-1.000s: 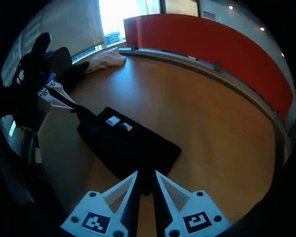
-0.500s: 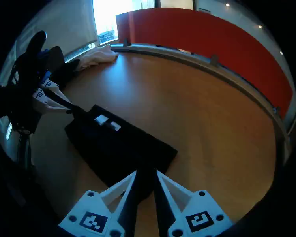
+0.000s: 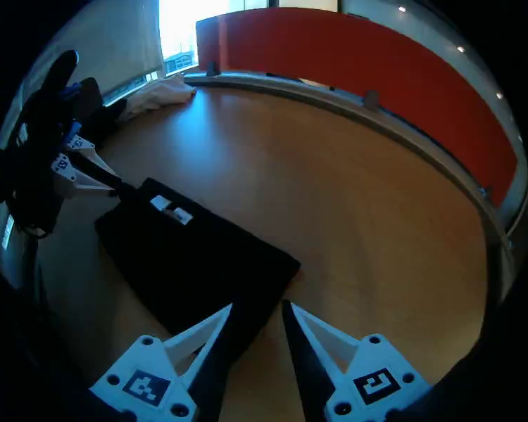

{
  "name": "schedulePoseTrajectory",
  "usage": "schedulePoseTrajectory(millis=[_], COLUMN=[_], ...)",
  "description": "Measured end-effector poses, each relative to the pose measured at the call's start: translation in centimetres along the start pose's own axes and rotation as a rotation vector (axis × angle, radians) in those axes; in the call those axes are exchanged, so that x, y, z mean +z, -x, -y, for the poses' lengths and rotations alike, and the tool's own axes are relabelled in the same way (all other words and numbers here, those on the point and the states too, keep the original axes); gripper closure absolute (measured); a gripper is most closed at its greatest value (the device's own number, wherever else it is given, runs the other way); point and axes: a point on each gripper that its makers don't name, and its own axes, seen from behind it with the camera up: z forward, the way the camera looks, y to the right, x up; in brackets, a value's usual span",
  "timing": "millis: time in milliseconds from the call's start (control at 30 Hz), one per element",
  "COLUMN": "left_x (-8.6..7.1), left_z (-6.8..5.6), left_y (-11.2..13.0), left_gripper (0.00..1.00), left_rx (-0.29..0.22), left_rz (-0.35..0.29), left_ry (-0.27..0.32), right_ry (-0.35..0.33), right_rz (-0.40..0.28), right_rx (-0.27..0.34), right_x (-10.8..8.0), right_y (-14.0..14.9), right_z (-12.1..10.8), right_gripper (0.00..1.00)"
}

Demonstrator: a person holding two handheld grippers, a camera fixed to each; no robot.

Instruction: Fold towel

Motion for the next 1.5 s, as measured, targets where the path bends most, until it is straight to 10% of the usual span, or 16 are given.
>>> schedulePoseTrajectory(millis=[200, 400, 600, 1000, 1500], left_x=[0.4, 0.7, 1.2, 0.6, -3.7], left_z=[0.2, 0.4, 0.9, 1.5, 3.1], left_y=[-0.1, 0.1, 0.3, 0.0, 2.5], left_gripper=[0.75, 0.40, 0.25, 0.24, 0.24], left_rx=[-0.004, -0.023, -0.029, -0.050, -0.154], left_rz=[0.005, 0.020, 0.028, 0.011, -0.018], left_ry=[-0.012, -0.024, -0.050, -0.080, -0.135], right_ry=[0.004, 0.009, 0.010, 0.010, -0.033], right_rz=[-0.007, -0.019, -0.024, -0.032, -0.041], right_rx=[0.001, -0.017, -0.032, -0.045, -0.088], right_x=[0.1, -0.2, -0.4, -0.4, 1.2], right_y=[-0.2, -0.4, -0.5, -0.5, -2.1], right_z=[-0.2, -0.4, -0.4, -0.2, 2.6], right_gripper=[0.41, 0.21, 0.13, 0.05, 0.05])
